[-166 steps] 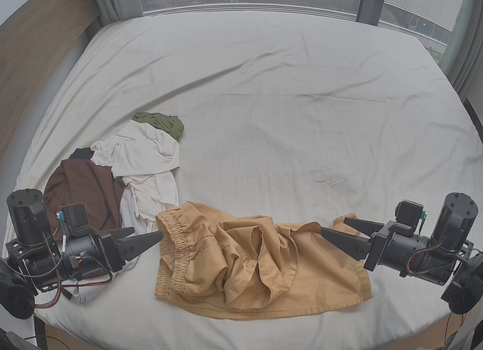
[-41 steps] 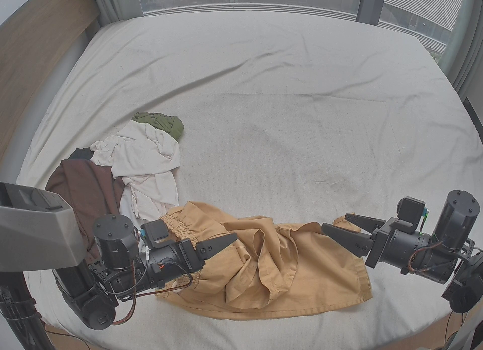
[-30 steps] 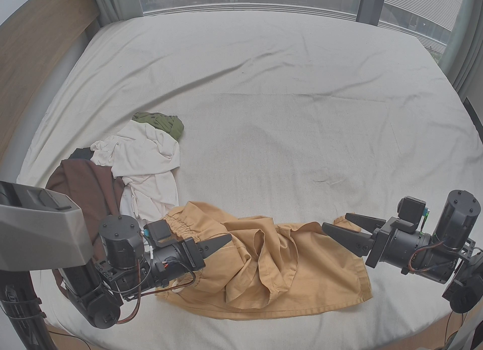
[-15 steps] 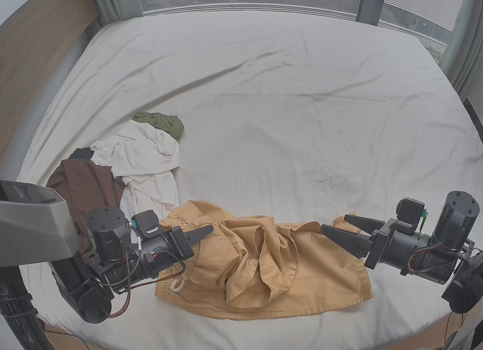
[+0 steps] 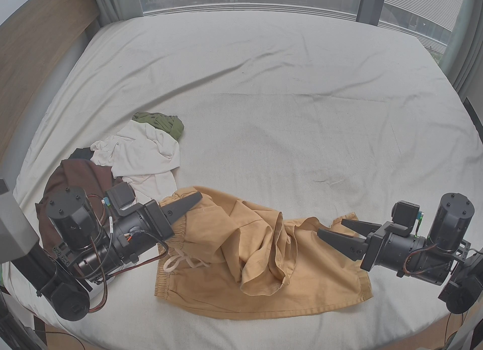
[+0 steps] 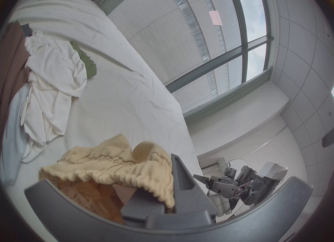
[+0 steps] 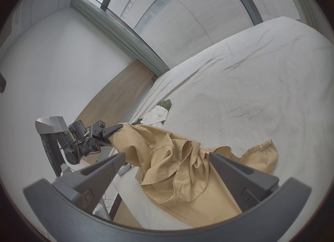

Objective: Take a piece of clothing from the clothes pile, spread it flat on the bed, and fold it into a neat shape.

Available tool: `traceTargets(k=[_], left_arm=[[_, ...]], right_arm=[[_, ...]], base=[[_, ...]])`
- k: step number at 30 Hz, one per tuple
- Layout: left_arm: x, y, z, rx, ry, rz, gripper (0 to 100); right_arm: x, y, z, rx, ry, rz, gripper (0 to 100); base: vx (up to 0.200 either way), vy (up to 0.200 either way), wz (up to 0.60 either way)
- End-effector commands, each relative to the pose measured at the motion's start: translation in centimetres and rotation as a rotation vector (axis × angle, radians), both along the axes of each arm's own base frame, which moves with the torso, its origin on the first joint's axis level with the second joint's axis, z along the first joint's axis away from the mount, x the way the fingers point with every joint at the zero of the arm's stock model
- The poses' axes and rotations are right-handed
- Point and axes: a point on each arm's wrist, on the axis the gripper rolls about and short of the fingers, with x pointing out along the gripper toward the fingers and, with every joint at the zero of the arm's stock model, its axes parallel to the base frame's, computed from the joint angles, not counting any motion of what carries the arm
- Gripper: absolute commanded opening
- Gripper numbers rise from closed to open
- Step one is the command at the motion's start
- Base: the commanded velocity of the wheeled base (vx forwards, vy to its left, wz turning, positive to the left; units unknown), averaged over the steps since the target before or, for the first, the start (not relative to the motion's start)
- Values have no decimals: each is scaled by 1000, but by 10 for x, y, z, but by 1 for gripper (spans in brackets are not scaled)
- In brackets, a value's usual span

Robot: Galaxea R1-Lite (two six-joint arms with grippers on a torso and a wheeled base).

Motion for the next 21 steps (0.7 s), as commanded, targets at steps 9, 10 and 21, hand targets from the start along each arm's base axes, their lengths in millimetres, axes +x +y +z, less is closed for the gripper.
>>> traceTargets(k=[9, 10, 21], left_arm=[[-10, 1, 14, -27, -43, -17, 0], [-11, 1, 14, -26, -42, -17, 0], [-12, 3, 3, -1, 1, -14, 0]], right_arm=[[1, 4, -7, -12, 27, 13, 100], [-1, 7, -7, -10, 33, 27, 100], [-2, 39, -23, 82, 107, 107, 100]], base=[[0, 0, 0], [0, 0, 0], [0, 0, 0]])
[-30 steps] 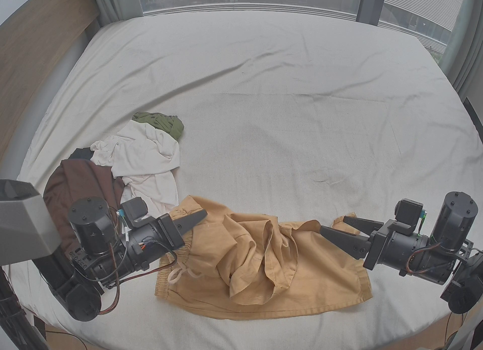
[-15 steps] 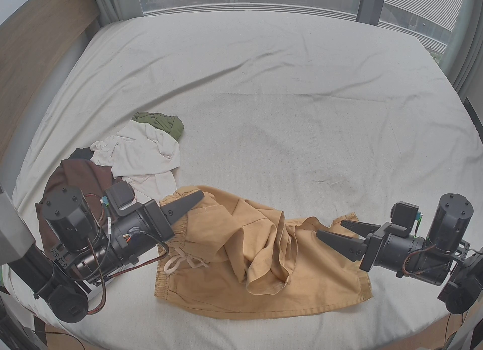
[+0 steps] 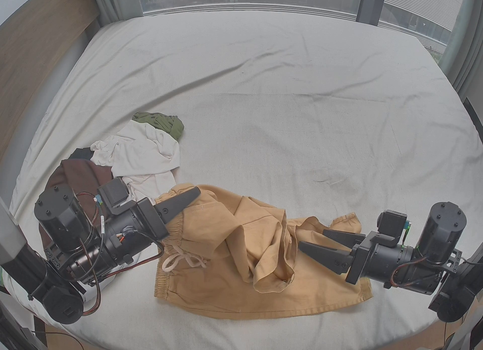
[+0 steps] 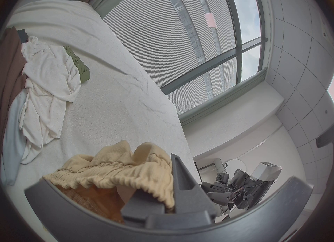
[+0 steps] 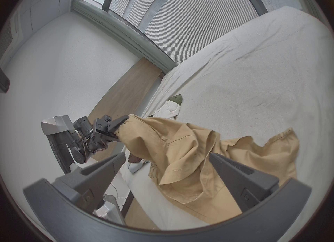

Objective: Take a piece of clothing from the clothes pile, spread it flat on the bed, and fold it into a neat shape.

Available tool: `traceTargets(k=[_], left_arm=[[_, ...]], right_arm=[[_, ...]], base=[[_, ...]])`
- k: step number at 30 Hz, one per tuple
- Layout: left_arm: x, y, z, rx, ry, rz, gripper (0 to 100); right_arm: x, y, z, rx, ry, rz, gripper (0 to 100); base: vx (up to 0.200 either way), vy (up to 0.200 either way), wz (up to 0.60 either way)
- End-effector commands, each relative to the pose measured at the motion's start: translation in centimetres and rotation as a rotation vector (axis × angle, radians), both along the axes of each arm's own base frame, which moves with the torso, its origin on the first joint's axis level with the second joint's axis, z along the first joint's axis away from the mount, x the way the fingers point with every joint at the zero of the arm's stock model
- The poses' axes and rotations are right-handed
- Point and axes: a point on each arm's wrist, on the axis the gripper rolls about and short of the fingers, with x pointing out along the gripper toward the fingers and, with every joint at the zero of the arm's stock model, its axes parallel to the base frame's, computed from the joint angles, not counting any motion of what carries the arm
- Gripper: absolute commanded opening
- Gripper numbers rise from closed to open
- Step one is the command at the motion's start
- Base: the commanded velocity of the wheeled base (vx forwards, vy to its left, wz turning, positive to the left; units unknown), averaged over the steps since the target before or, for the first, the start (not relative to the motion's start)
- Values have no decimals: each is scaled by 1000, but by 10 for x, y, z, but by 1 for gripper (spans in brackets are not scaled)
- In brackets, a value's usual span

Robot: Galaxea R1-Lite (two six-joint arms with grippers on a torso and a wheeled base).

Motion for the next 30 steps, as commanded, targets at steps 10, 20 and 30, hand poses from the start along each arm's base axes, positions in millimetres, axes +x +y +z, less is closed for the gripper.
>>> traceTargets(k=[10, 20, 30], left_arm=[[9, 7, -18, 32, 64, 41, 0], [15, 17, -17, 31, 62, 85, 0], [18, 15, -26, 55, 82, 90, 0]], right_arm=[[27, 34, -33, 116, 243, -1, 100], [36, 52, -47, 146, 324, 20, 100], [30, 68, -69, 92, 382, 56, 100]], base=[[0, 0, 0], [0, 0, 0], [0, 0, 0]])
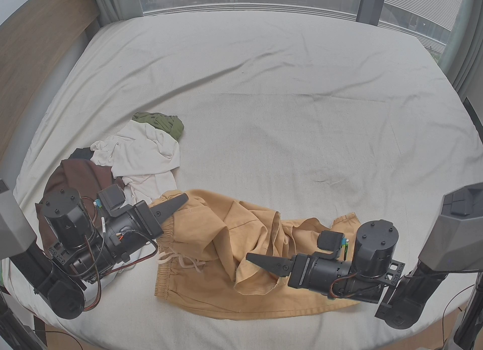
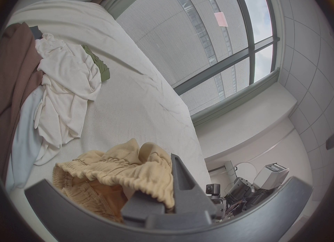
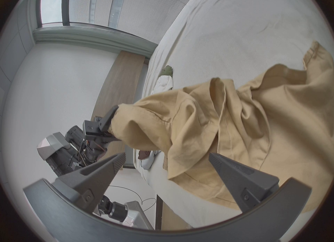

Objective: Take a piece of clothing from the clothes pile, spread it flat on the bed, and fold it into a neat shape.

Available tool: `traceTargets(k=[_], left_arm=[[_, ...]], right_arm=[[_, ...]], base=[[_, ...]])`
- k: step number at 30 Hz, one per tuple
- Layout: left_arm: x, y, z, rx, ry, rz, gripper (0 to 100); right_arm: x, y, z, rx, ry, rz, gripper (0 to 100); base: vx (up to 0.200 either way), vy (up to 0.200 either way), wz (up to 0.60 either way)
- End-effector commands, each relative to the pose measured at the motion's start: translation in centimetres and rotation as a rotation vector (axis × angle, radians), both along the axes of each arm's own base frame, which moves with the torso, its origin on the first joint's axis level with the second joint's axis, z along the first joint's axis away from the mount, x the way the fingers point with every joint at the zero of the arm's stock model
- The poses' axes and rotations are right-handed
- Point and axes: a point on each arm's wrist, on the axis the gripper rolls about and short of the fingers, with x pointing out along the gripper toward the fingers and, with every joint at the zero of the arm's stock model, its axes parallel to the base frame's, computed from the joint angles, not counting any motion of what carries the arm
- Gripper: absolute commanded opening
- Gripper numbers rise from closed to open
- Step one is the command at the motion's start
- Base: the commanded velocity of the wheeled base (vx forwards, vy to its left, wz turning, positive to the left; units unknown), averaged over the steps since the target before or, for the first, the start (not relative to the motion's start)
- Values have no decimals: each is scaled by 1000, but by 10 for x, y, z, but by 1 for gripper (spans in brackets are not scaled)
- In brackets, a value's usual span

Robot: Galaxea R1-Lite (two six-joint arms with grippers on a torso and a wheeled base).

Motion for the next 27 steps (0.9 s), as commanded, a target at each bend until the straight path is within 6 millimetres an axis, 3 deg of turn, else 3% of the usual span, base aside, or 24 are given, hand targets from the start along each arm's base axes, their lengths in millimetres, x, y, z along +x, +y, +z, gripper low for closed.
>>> traceTargets(k=[1, 15, 21, 27], left_arm=[[3, -1, -6, 16, 14, 2, 0], [3, -2, -9, 60, -11, -6, 0], [2, -3, -8, 59, -16, -9, 0], [2, -3, -9, 60, -13, -9, 0]], right_arm=[[-1, 5, -13, -29, 30, 16, 100], [28, 26, -41, -45, 46, 0, 100], [44, 42, -33, 4, -7, 0, 100], [50, 44, -18, 47, -48, -8, 100]], base=[[0, 0, 0], [0, 0, 0], [0, 0, 0], [0, 0, 0]])
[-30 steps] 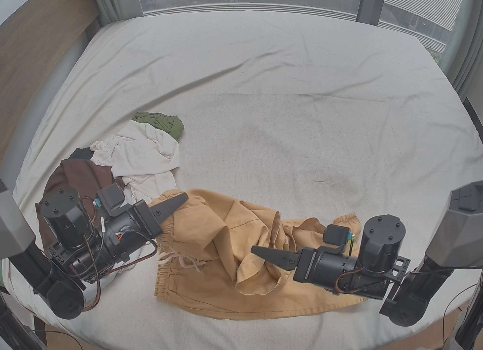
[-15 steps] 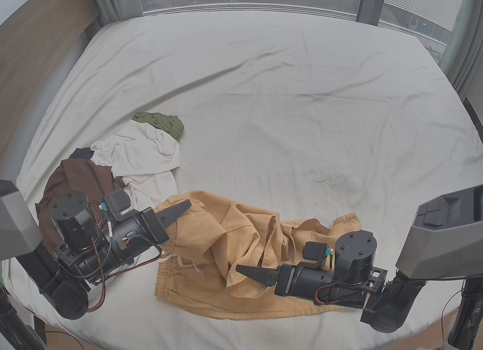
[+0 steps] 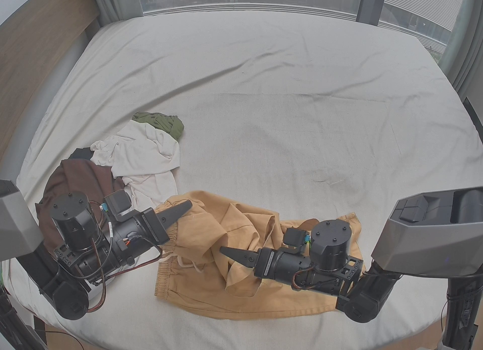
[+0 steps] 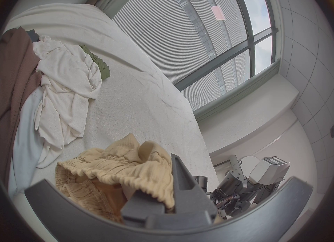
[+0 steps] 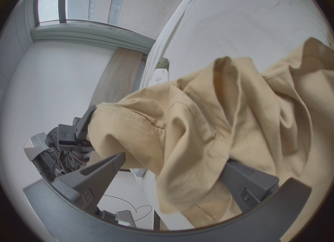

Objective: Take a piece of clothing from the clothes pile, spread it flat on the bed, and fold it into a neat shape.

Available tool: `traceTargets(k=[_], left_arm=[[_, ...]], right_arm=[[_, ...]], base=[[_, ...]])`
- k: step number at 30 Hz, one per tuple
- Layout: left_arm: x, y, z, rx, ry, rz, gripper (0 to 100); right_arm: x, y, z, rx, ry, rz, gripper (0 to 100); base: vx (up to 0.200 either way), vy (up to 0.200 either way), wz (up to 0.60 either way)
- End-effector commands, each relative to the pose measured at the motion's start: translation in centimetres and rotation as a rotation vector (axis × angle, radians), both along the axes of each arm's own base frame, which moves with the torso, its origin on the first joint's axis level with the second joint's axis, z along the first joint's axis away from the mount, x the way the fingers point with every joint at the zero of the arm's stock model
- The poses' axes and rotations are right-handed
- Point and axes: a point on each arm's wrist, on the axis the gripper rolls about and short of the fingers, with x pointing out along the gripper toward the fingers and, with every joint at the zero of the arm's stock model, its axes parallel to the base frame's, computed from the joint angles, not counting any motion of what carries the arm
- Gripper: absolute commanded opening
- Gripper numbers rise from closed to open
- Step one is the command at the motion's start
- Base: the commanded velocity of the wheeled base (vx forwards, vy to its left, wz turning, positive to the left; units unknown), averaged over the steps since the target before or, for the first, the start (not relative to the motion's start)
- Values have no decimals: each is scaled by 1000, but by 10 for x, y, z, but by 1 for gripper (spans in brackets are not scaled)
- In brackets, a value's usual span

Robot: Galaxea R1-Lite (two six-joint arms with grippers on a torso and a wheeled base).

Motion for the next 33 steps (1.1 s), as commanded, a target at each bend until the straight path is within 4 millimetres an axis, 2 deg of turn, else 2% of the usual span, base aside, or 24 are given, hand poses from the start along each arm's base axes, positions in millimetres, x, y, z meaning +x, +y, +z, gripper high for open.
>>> traceTargets(k=[1, 5, 6, 7, 11, 16, 30, 31, 33], left_arm=[[0, 0, 0, 0, 0, -1, 0], [1, 0, -1, 0, 4, 1, 0], [1, 0, -1, 0, 4, 1, 0], [1, 0, -1, 1, 5, 1, 0], [1, 0, -2, 0, 8, -1, 0], [0, 0, -2, 1, 9, -1, 0], [-1, -1, -2, 3, 11, -7, 0], [-1, -1, -2, 3, 11, -7, 0], [-1, -1, -2, 3, 11, -7, 0]], right_arm=[[4, 1, 9, 29, -30, -6, 100], [4, -7, 31, 85, -80, -25, 100], [4, -7, 31, 85, -80, -25, 100], [7, -14, 46, 118, -111, -45, 100], [14, -25, 60, 144, -138, -79, 100], [21, -31, 58, 141, -140, -103, 100], [30, -25, 45, 137, -117, -100, 100], [30, -25, 44, 135, -114, -100, 0], [30, -25, 43, 135, -112, -99, 0]], base=[[0, 0, 0], [0, 0, 0], [0, 0, 0], [0, 0, 0], [0, 0, 0], [0, 0, 0], [0, 0, 0], [0, 0, 0], [0, 0, 0]])
